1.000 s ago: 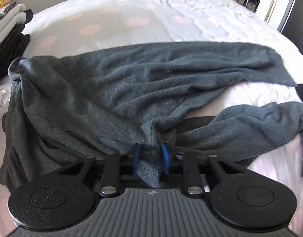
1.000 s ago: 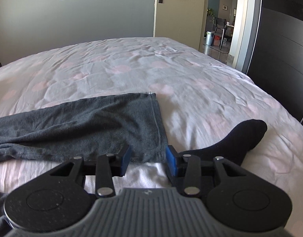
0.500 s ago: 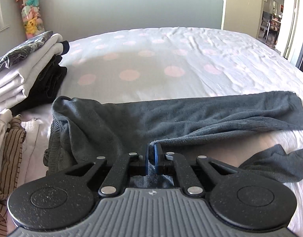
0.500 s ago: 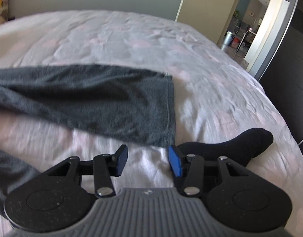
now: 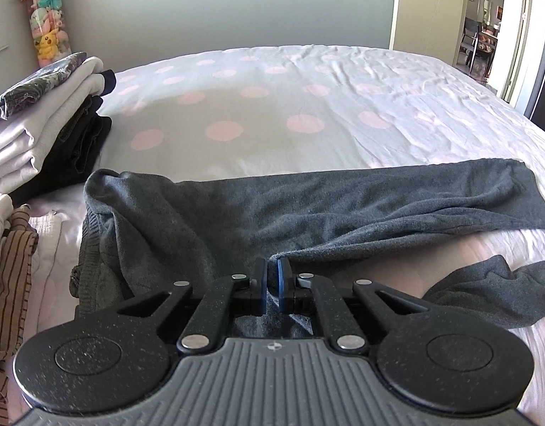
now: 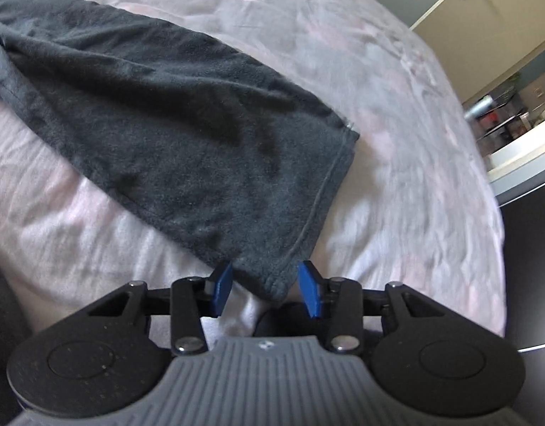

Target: Fold clothes

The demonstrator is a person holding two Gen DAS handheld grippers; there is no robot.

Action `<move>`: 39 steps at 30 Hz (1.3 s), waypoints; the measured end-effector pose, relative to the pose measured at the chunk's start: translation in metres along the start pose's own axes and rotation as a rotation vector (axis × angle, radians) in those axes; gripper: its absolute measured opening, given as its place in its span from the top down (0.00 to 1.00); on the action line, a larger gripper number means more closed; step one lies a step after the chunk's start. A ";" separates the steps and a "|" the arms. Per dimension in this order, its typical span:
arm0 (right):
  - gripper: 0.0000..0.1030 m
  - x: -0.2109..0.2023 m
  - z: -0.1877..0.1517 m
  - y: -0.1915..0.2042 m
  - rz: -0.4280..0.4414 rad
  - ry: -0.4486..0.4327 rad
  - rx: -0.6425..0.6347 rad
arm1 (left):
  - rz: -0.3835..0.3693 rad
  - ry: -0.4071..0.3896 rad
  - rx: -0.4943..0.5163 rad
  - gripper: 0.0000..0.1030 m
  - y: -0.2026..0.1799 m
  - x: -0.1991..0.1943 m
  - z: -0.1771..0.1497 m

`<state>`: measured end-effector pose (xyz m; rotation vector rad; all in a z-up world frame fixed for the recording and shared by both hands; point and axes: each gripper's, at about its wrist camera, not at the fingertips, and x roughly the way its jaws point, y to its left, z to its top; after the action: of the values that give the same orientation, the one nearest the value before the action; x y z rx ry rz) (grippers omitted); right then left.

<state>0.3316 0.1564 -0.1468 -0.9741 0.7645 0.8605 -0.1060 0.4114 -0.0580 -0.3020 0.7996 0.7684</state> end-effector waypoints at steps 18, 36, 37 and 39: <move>0.95 -0.002 0.006 0.009 -0.007 0.043 -0.298 | 0.002 0.007 -0.002 0.94 0.001 -0.001 -0.004; 0.96 -0.182 0.036 -0.055 -0.434 -0.391 0.090 | 0.051 -0.189 -0.080 0.94 0.025 -0.078 0.011; 0.96 -0.191 0.039 -0.056 -0.441 -0.405 0.096 | 0.053 -0.208 -0.089 0.94 0.027 -0.083 0.015; 0.95 -0.205 0.046 -0.058 -0.440 -0.415 0.100 | 0.057 -0.235 -0.099 0.94 0.031 -0.090 0.023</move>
<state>0.2962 0.1270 0.0664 -0.7966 0.2200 0.6013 -0.1563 0.4002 0.0250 -0.2723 0.5518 0.8806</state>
